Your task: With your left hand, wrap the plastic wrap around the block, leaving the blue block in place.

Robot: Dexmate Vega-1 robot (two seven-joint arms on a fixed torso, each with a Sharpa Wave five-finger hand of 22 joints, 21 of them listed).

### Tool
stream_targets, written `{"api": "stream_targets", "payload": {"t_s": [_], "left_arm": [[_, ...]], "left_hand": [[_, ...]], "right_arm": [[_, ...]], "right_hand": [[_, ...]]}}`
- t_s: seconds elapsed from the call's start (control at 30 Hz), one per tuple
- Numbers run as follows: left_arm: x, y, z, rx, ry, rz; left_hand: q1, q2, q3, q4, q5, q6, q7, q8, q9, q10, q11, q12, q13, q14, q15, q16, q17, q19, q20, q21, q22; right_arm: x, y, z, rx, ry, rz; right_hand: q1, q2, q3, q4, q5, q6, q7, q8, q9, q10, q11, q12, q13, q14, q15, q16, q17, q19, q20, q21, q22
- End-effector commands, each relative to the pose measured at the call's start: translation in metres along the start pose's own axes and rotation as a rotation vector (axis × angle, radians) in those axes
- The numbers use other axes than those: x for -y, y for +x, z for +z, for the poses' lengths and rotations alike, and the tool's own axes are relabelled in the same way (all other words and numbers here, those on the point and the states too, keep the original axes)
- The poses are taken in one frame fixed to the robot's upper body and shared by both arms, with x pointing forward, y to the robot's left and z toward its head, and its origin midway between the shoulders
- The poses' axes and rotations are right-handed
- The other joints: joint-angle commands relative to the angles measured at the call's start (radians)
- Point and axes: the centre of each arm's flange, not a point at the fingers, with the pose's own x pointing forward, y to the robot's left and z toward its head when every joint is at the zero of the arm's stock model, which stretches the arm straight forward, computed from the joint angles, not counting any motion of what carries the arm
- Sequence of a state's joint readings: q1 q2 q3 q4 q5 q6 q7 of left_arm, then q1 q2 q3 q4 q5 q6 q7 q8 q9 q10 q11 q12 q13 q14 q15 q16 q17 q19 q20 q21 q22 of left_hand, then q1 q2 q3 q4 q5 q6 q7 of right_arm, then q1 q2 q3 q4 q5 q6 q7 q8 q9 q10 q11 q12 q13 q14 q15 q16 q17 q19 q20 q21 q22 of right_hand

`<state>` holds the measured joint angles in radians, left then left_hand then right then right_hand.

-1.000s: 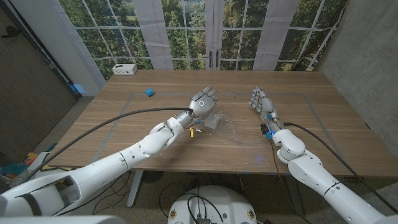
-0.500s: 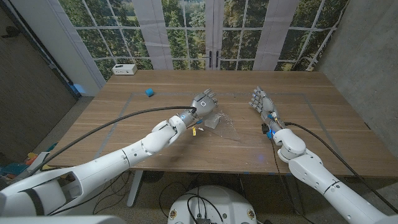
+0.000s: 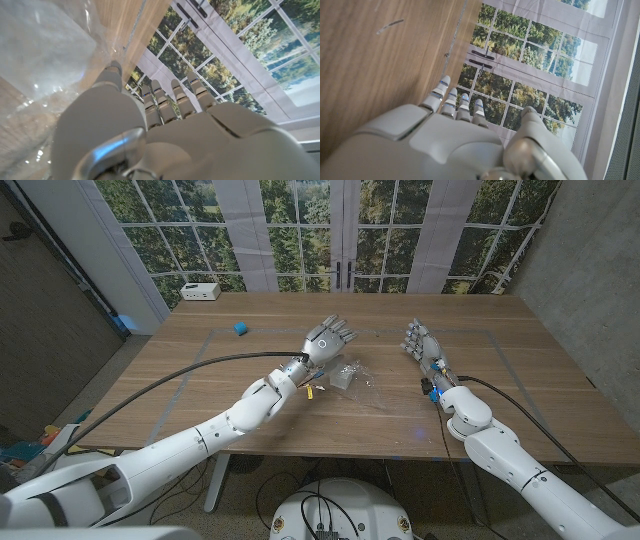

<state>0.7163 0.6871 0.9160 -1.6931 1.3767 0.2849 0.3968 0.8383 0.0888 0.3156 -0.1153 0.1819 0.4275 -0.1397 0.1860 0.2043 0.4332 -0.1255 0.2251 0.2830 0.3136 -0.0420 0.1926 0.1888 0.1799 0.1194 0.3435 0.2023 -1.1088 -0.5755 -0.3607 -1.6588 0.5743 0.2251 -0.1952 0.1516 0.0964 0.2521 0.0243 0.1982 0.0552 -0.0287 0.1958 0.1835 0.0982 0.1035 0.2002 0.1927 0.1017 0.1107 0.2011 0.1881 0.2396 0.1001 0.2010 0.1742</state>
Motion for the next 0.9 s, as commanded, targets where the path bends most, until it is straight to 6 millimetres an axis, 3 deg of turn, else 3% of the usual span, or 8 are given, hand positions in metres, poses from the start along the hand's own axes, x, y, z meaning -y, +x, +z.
{"api": "stream_targets", "payload": {"t_s": [0.03, 0.13, 0.27, 0.33, 0.53, 0.73, 0.9], "left_arm": [[-0.028, -0.008, -0.011, -0.052, -0.153, 0.148], [-0.03, -0.009, -0.011, -0.043, -0.171, 0.151], [-0.028, -0.005, -0.008, -0.031, -0.01, 0.121], [-0.023, -0.003, -0.01, -0.035, -0.042, 0.097], [-0.013, 0.0, -0.007, -0.07, 0.138, 0.138], [-0.013, 0.009, -0.023, -0.148, 0.07, 0.138], [-0.022, 0.017, -0.028, -0.361, 0.114, 0.231]], "left_hand": [[-0.006, 0.017, 0.008, 0.007, 0.002, 0.022, -0.001, 0.012, -0.001, 0.021, 0.001, 0.01, 0.003, 0.02, -0.067, 0.01, 0.003, 0.013, 0.002, 0.006, 0.005], [-0.009, 0.018, 0.008, 0.008, 0.002, 0.026, -0.004, 0.013, -0.002, 0.022, 0.002, 0.01, 0.003, 0.021, -0.066, 0.01, 0.003, 0.016, 0.002, 0.007, 0.005], [-0.016, 0.014, 0.006, 0.008, 0.001, 0.033, -0.007, 0.015, -0.004, 0.021, 0.001, 0.01, 0.003, 0.017, -0.064, 0.007, 0.002, 0.014, 0.002, 0.007, 0.005], [-0.018, 0.01, 0.004, 0.007, 0.0, 0.033, -0.009, 0.015, -0.004, 0.02, -0.002, 0.01, 0.003, 0.015, -0.064, 0.006, 0.001, 0.013, 0.002, 0.006, 0.005], [-0.008, -0.026, -0.004, -0.017, -0.003, 0.025, -0.021, 0.01, -0.007, 0.003, -0.008, 0.004, 0.002, 0.002, -0.063, -0.002, -0.005, 0.004, 0.004, 0.001, 0.004], [0.016, -0.048, -0.004, -0.04, 0.002, 0.03, -0.033, 0.012, -0.009, 0.009, -0.026, 0.007, 0.001, 0.003, -0.07, -0.002, -0.008, 0.01, -0.002, 0.003, 0.003], [0.03, -0.014, 0.013, -0.037, 0.005, 0.058, -0.029, 0.022, -0.009, 0.027, -0.02, 0.015, 0.001, 0.012, -0.073, 0.005, -0.004, 0.018, 0.0, 0.005, 0.003]], "right_arm": [[-0.004, -0.001, 0.001, 0.001, 0.001, -0.004], [-0.004, -0.002, 0.002, 0.005, -0.002, -0.002], [-0.005, -0.002, 0.002, 0.005, -0.003, -0.007], [-0.006, -0.002, 0.002, 0.002, -0.007, -0.003], [-0.006, -0.002, 0.003, 0.004, -0.004, -0.011], [-0.006, -0.001, 0.003, 0.0, -0.012, -0.006], [-0.008, 0.001, 0.003, 0.0, -0.01, 0.002]], "right_hand": [[0.002, -0.004, 0.001, 0.002, 0.008, 0.004, -0.002, -0.001, 0.006, 0.004, 0.005, -0.001, 0.003, 0.005, 0.007, -0.003, 0.003, 0.009, -0.001, 0.002, 0.004], [0.002, -0.004, 0.002, 0.001, 0.008, 0.005, -0.002, -0.001, 0.006, 0.004, 0.006, -0.001, 0.003, 0.005, 0.007, -0.003, 0.003, 0.009, -0.001, 0.002, 0.004], [0.003, -0.004, 0.002, 0.001, 0.008, 0.004, -0.001, -0.001, 0.006, 0.003, 0.008, -0.001, 0.003, 0.006, 0.008, -0.003, 0.003, 0.009, 0.0, 0.002, 0.004], [0.003, -0.004, 0.002, 0.001, 0.008, 0.004, -0.002, -0.001, 0.006, 0.003, 0.007, -0.002, 0.003, 0.007, 0.008, -0.003, 0.003, 0.009, 0.001, 0.002, 0.004], [0.003, -0.004, 0.002, 0.001, 0.008, 0.005, -0.002, -0.001, 0.006, 0.003, 0.005, -0.002, 0.003, 0.006, 0.008, -0.003, 0.003, 0.01, 0.001, 0.002, 0.004], [0.004, -0.004, 0.002, 0.001, 0.008, 0.004, -0.002, -0.001, 0.006, 0.004, 0.006, -0.001, 0.003, 0.007, 0.008, -0.003, 0.003, 0.01, 0.002, 0.002, 0.004], [0.004, -0.005, 0.001, 0.001, 0.008, 0.004, -0.001, -0.001, 0.006, 0.005, 0.006, -0.001, 0.003, 0.007, 0.009, -0.003, 0.003, 0.011, 0.002, 0.002, 0.004]]}}
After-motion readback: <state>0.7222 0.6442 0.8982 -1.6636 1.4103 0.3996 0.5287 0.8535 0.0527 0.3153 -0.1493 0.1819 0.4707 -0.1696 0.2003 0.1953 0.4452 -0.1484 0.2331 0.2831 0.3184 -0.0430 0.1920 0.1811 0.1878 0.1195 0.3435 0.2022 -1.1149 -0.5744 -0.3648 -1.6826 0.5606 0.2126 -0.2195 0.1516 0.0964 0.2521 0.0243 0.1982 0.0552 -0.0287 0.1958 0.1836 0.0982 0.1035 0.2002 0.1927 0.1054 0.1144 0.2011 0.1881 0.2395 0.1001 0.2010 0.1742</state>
